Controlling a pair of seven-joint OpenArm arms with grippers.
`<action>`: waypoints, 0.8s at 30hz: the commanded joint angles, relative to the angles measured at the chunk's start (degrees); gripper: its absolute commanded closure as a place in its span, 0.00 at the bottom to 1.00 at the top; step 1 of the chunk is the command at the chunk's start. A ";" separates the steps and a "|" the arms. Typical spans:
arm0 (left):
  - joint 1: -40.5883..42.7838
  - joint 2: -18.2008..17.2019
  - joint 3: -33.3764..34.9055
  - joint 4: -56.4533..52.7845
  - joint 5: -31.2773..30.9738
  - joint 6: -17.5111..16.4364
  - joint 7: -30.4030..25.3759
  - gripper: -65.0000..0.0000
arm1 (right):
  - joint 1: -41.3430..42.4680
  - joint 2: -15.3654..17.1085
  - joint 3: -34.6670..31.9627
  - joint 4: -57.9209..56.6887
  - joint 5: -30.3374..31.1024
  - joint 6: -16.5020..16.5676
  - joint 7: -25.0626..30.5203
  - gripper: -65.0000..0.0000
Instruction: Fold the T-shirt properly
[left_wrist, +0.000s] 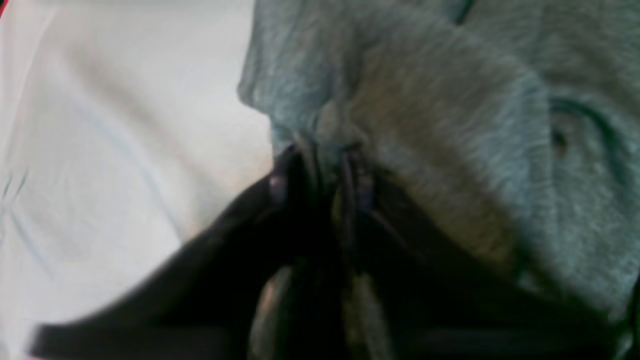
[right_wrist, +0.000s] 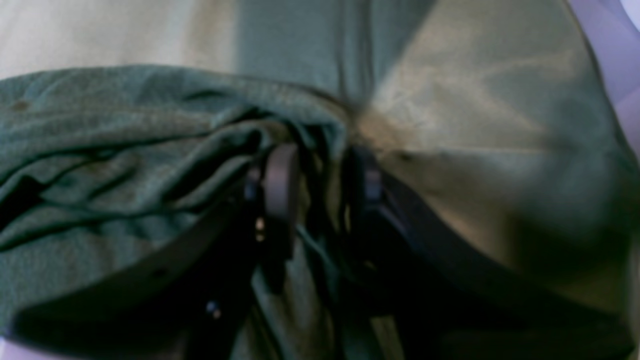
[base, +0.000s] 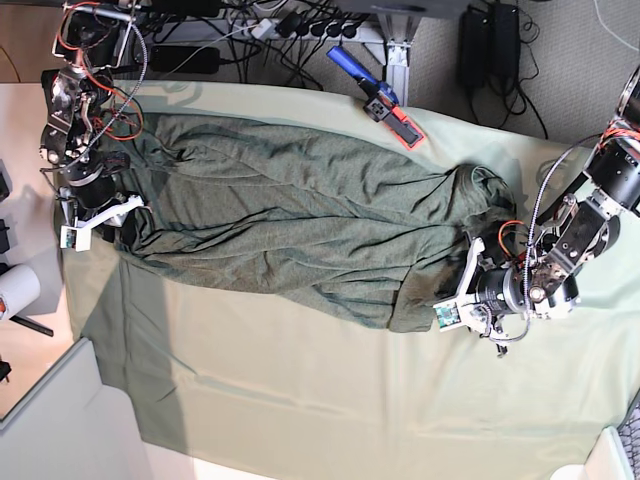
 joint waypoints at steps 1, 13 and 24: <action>-1.09 -0.48 -0.17 0.17 0.92 0.00 0.52 0.94 | 1.07 1.27 0.59 0.96 0.68 -0.15 1.31 0.72; -4.24 -0.52 -0.20 0.22 0.94 0.68 1.05 1.00 | 2.23 1.66 0.59 0.96 1.09 -0.15 1.36 0.72; -5.84 -2.60 -0.20 8.02 1.92 4.33 4.48 1.00 | 2.71 1.79 0.59 0.96 1.07 -0.17 3.02 0.72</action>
